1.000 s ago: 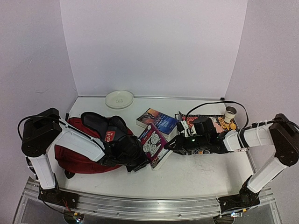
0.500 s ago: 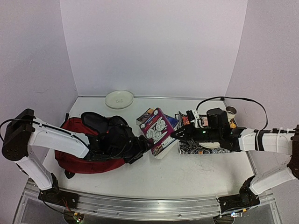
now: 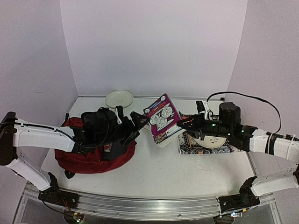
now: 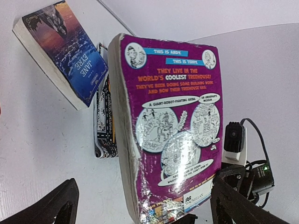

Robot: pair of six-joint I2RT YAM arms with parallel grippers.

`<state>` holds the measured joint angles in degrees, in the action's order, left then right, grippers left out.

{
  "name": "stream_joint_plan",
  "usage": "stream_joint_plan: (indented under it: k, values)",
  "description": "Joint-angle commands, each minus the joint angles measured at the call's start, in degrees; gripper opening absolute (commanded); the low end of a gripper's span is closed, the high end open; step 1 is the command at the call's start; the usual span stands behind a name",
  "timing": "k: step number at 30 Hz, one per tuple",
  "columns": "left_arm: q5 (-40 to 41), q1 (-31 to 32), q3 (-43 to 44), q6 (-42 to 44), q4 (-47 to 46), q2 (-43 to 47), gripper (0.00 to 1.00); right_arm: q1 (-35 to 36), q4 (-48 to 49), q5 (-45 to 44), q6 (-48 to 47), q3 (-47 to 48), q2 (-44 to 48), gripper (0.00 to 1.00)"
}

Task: Pack the student bag
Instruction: Pass from the right arm to the left

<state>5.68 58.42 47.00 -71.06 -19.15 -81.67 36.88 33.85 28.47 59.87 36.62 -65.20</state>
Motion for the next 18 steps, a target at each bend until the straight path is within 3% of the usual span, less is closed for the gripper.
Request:
stream_joint_plan:
  k: [1, 10, 18]
  values:
    - [-3.5, -2.2, 0.3, 1.5, -6.4, 0.7, 0.99, -0.2, 10.8, 1.1, 2.5, 4.7, 3.2, 0.0]
    - [-10.5, -3.6, 3.5, 0.4, -14.8, -4.1, 0.99, -0.2, 22.7, 1.7, 8.9, 3.5, 1.9, 0.0]
    - [-14.6, -4.3, 5.2, -3.5, -25.1, -8.2, 1.0, -0.2, 25.5, 2.8, 10.7, 5.2, 0.7, 0.0]
